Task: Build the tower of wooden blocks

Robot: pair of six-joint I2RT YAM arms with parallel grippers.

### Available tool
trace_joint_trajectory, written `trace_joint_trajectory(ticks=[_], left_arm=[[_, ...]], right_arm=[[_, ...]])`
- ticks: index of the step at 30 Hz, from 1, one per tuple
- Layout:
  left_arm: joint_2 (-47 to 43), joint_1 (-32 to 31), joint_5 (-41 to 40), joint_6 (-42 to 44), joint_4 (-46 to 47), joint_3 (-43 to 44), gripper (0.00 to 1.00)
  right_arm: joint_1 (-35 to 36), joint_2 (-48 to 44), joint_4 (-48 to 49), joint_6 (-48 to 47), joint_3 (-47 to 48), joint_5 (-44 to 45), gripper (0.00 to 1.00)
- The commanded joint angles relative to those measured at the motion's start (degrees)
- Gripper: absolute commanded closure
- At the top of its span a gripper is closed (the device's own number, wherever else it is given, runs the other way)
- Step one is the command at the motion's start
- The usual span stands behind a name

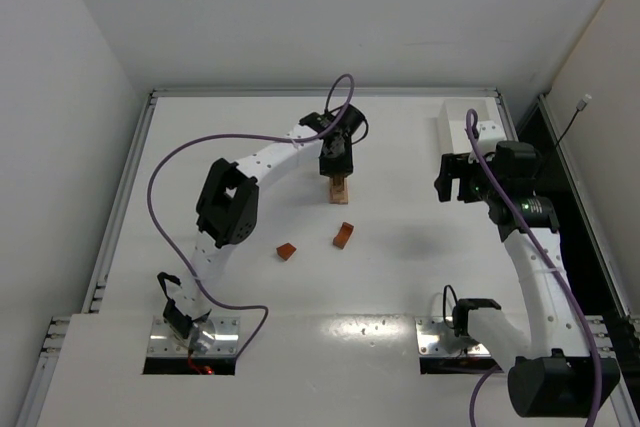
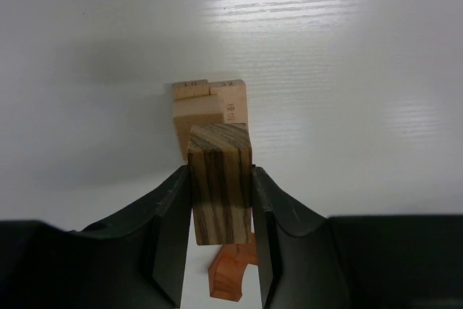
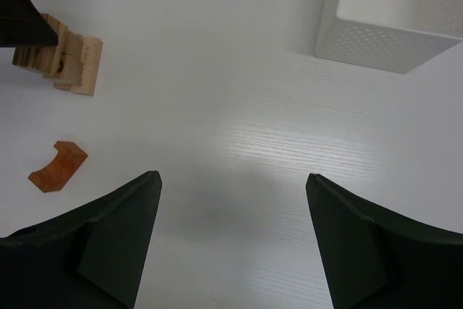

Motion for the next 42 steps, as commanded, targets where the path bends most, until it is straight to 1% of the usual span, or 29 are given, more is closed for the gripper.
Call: trace_joint_trajectory(ticks=[1,10,17,42], left_arm=[[0.6,-0.5,-0.7,-0.9,1.1,2.7,1.0],[1.3,-0.5,-1.7,-0.4,1.6,3.3,1.0],[1.8,0.0,-3.4,-0.4,1.6,3.3,1.0],[1.8,0.5,-2.3,-0.9,1.6,1.1,1.0]], right_arm=[[-0.3,-1.0,1.4,0.9,-0.6,-0.9,0.21],[-0.3,-1.0,1.4,0.9,-0.6,-0.9,0.18],[-0.3,-1.0,1.4,0.9,-0.6,-0.9,0.18],[-0.3,-1.0,2.0,0.9,-1.1,-0.9,0.18]])
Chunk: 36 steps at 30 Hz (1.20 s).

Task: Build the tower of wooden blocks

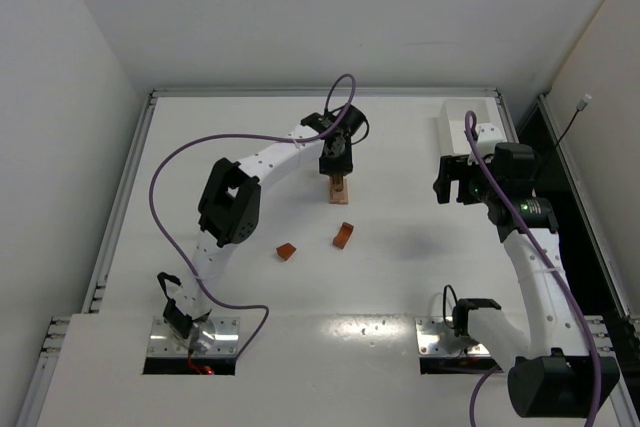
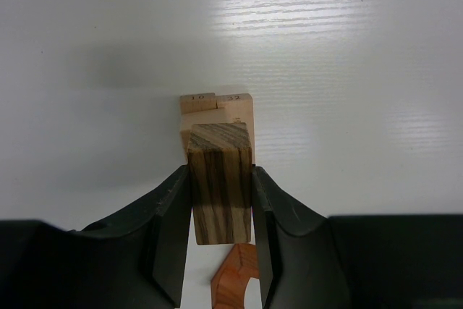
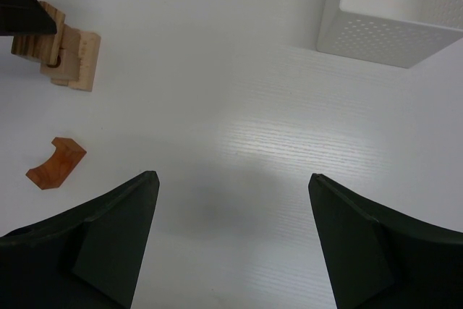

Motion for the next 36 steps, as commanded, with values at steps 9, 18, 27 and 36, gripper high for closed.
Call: trace_joint_trajectory(ticks=[9,18,27,36], left_arm=[[0.9,1.4,0.4,-0.9,1.2,-0.8,1.0],[0.9,1.4,1.5,-0.3,1.7,-1.3,1.0],[1.5,1.4,3.2,-0.3,2.2,-1.3,1.0],[1.5,1.4,3.2,-0.3,2.2,-2.6,0.74]], right_arm=[[-0.3,-0.9,1.9,0.8,-0.2,-0.8,0.18],[-0.3,-0.4,1.9,0.8,-0.2,-0.8,0.18],[-0.3,-0.4,1.9,0.8,-0.2,-0.8,0.18],[-0.3,-0.4,1.9,0.8,-0.2,-0.8,0.18]])
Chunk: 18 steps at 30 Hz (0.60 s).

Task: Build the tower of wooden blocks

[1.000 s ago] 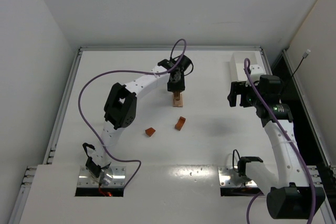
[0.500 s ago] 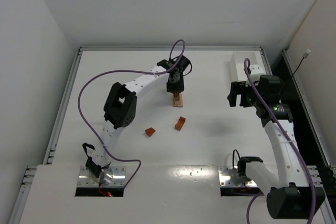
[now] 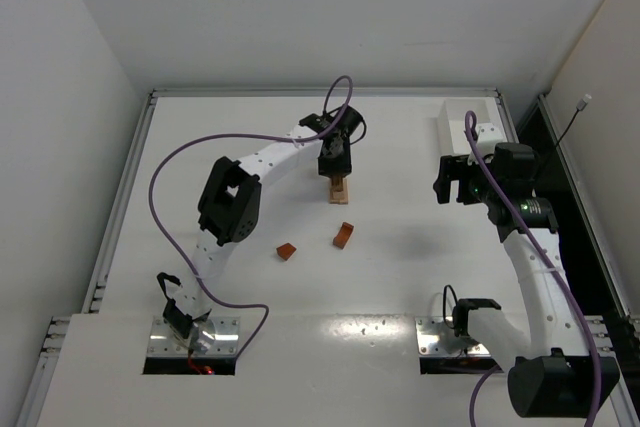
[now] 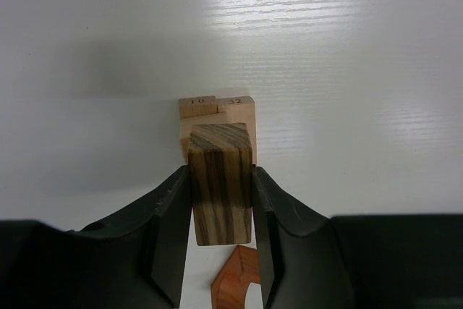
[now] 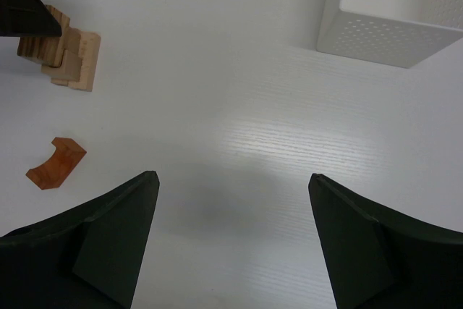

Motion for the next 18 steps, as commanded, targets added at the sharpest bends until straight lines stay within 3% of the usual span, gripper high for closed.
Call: trace_joint_trajectory(ticks=[1,4,8,14,16,18], left_arm=[[0.9,0.4,1.0,-0.4,0.7,-1.3,0.68],[0.9,0.4,1.0,-0.4,0.7,-1.8,0.44],[0.4,0.4,0.4,-0.4,0.7,-2.3,0.26],[0.4,0.4,-0.1,0.1,0.7,-2.3,0.24],[0.4,0.4,-0.1,0.1,1.2,-2.3,0.33],[0.4,0.4,-0.1,0.7,1.2,-2.3,0.34]], right_arm=[[-0.3,-0.4,1.9,0.8,-0.2,-0.8,0.18],[-0.3,-0.4,1.9,0.8,-0.2,-0.8,0.18],[-0.3,-0.4,1.9,0.8,-0.2,-0.8,0.18],[-0.9,-0.4,1.9,0.8,-0.2,-0.8,0.18],[-0.9,-0.4,1.9,0.8,-0.2,-0.8,0.18],[-0.9,-0.4,1.9,0.8,-0.2,-1.3,0.18]])
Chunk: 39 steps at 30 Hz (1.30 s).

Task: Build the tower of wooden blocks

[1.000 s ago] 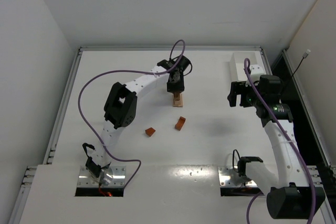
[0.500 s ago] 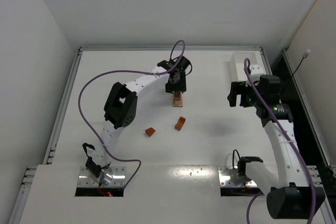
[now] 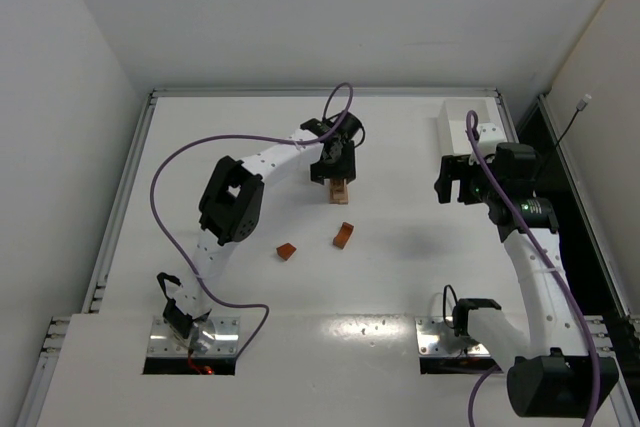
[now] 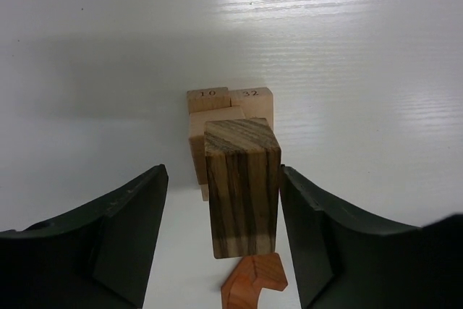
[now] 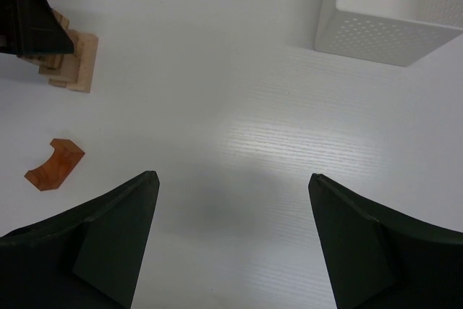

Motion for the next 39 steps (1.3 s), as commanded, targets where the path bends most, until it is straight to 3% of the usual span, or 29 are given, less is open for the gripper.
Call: trace_joint_trajectory(ticks=[1,4,19,32,33,36,39], left_arm=[[0.0,0.4,0.2,0.3,0.9,0.2,0.42],[0.5,0.4,0.2,0.3,0.9,0.8,0.48],[2.2,0.4,1.4,1.3,1.9,1.3,0.52],[2.7,0.4,1.9,1.9,2.4,1.8,0.75],[2.7,0.4,1.9,1.9,2.4,1.8,0.62],[2.7,0.4,3.1,1.9,2.4,1.8,0.4],[2.7,0.4,3.6,1.9,3.0,2.3,0.35]], right_arm=[[-0.2,-0.4,1.9,0.8,-0.2,-1.2,0.18],[-0.8,-0.4,1.9,0.8,-0.2,-1.2,0.18],[-0.8,-0.4,1.9,0.8,-0.7,-1.2,0.18],[-0.8,-0.4,1.9,0.8,-0.7,-1.2,0.18],[-0.8,-0.4,1.9,0.8,-0.7,-1.2,0.18],[-0.8,-0.4,1.9,0.8,-0.7,-1.2,0.18],[-0.8,-0.4,1.9,0.8,-0.7,-1.2,0.18]])
